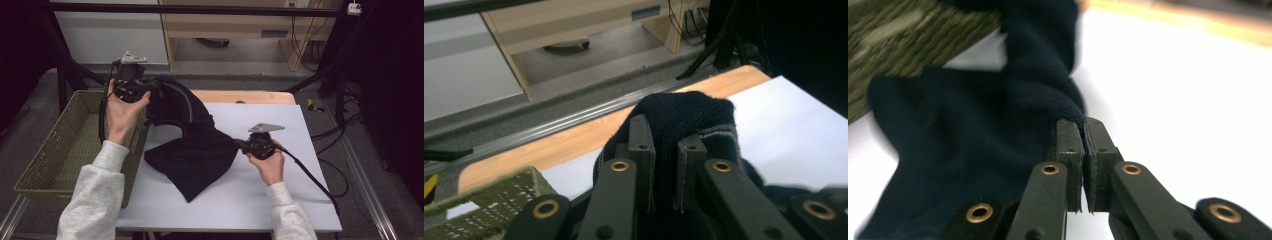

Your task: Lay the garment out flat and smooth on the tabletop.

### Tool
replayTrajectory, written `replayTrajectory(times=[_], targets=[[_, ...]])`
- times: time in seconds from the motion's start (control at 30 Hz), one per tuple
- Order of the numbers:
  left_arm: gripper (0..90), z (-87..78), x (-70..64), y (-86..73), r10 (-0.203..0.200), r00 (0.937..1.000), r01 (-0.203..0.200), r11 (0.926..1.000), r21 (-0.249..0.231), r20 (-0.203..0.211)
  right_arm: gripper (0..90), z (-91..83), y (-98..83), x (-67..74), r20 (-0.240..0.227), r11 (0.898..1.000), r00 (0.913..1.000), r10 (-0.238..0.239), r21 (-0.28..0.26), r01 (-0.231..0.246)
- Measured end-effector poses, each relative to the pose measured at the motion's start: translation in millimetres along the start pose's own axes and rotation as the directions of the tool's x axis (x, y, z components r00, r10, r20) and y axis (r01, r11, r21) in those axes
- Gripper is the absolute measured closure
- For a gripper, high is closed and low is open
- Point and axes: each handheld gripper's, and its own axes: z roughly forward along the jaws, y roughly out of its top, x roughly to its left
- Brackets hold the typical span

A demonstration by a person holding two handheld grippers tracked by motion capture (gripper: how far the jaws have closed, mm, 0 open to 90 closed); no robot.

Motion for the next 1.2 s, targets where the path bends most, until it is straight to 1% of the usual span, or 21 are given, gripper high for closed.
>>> replayTrajectory(times=[0.03, 0.13, 0.23, 0.27, 0.3, 0.37, 0.43, 0.47, 0.5, 0.57, 0.6, 0.63, 0.73, 0.8, 0.83, 0.87, 0.97, 1.03, 1.1, 1.17, 1.2], targets=[[81.2, -2.4, 0.7, 2.9, -0.007, 1.0, 0.007, 0.9999, -0.008, 0.007, 87.8, -8.9, 5.9, -4.9, 0.014, 1.0, 0.9999, 0.006, -0.014, -0.005], [81.2, -6.8, 0.6, 10.1, -0.014, 0.9996, 0.015, 0.9994, -0.03, 0.025, 87.9, -35.1, 23.9, -16.7, 0.092, 0.999, 0.9957, -0.01, -0.033, 0.014], [81.2, -8.1, -3.1, 15.0, -0.01, 0.9993, 0.012, 0.9988, -0.047, 0.037, 87.9, -64.1, 44.0, -27.5, 0.157, 0.997, 0.9874, -0.015, -0.07, 0.026], [81.2, -8.0, -3.7, 15.5, -0.018, 0.9986, 0.02, 0.9981, -0.057, 0.05, 87.9, -70.8, 48.5, -29.0, 0.17, 0.996, 0.9852, -0.02, -0.081, 0.034], [81.2, -7.9, -3.7, 15.2, -0.024, 0.9979, 0.028, 0.9976, -0.063, 0.061, 87.9, -81.9, 55.5, -30.5, 0.188, 0.994, 0.9817, -0.032, -0.095, 0.051], [81.2, -7.4, -3.1, 11.3, -0.047, 0.995, 0.054, 0.9957, -0.076, 0.089, 87.8, -96.2, 62.9, -30.1, 0.212, 0.99, 0.9761, -0.047, -0.119, 0.074], [81.2, -6.8, -1.6, 3.0, -0.061, 0.992, 0.07, 0.9949, -0.072, 0.11, 87.7, -108.9, 65.2, -27.9, 0.229, 0.986, 0.9707, -0.072, -0.131, 0.104], [81.2, -6.7, -1.5, -2.4, -0.064, 0.9914, 0.072, 0.9953, -0.066, 0.114, 87.7, -112.5, 62.6, -26.2, 0.221, 0.985, 0.9719, -0.083, -0.128, 0.113], [81.2, -7.0, -1.6, -8.9, -0.067, 0.9903, 0.075, 0.9952, -0.064, 0.122, 87.6, -113.4, 57.6, -23.8, 0.195, 0.987, 0.9773, -0.082, -0.122, 0.107], [81.2, -7.2, -1.8, -24.4, -0.077, 0.9862, 0.085, 0.995, -0.052, 0.146, 87.5, -109.5, 42.2, -17.8, 0.15, 0.989, 0.9835, -0.1, -0.096, 0.116], [81.2, -6.9, -2.5, -32.8, -0.083, 0.9846, 0.09, 0.9952, -0.038, 0.154, 87.5, -105.2, 32.9, -13.9, 0.125, 0.99, 0.9865, -0.106, -0.075, 0.116], [81.2, -6.9, -3.5, -41.3, -0.085, 0.9837, 0.09, 0.9957, -0.024, 0.158, 87.4, -99.1, 22.8, -9.7, 0.104, 0.991, 0.9874, -0.119, -0.052, 0.125], [81.1, -8.6, -8.6, -68.8, -0.074, 0.982, 0.073, 0.9973, 0.007, 0.174, 87.3, -76.8, -8.3, 3.1, 0.044, 0.99, 0.9888, -0.143, 0.022, 0.142], [81.1, -10.8, -11.7, -83.3, -0.077, 0.9781, 0.075, 0.997, 0.017, 0.193, 87.2, -60.4, -29.7, 11.8, -0.002, 0.987, 0.9895, -0.145, 0.067, 0.145], [81.1, -12.5, -14.5, -94.0, -0.078, 0.9762, 0.076, 0.9969, 0.021, 0.202, 87.2, -55.4, -36.3, 14.7, -0.02, 0.987, 0.9897, -0.142, 0.08, 0.143], [81.0, -13.3, -16.8, -100.1, -0.073, 0.9758, 0.069, 0.9972, 0.026, 0.206, 87.2, -48.6, -46.1, 19.0, -0.04, 0.984, 0.9891, -0.142, 0.105, 0.146], [80.9, -18.9, -26.1, -126.4, -0.05, 0.9759, 0.042, 0.9981, 0.044, 0.212, 86.5, -36.7, -64.9, 27.6, -0.071, 0.979, 0.9879, -0.138, 0.139, 0.146], [80.8, -23.2, -30.9, -139.1, -0.049, 0.9756, 0.04, 0.998, 0.048, 0.214, 82.5, -31.0, -76.1, 30.6, -0.078, 0.977, 0.989, -0.126, 0.162, 0.137], [80.7, -27.1, -38.7, -153.6, -0.025, 0.978, 0.012, 0.9981, 0.06, 0.207, 69.4, -27.5, -83.1, 30.5, -0.086, 0.977, 0.9897, -0.114, 0.173, 0.127], [80.6, -28.1, -44.4, -163.2, -0.006, 0.9787, -0.009, 0.9972, 0.074, 0.205, 60.3, -28.9, -81.8, 29.4, -0.077, 0.979, 0.9888, -0.128, 0.147, 0.138], [80.6, -28.0, -47.6, -168.4, -0.001, 0.9789, -0.016, 0.9965, 0.082, 0.205, 55.6, -31.1, -79.2, 28.3, -0.075, 0.984, 0.9888, -0.129, 0.116, 0.137]])
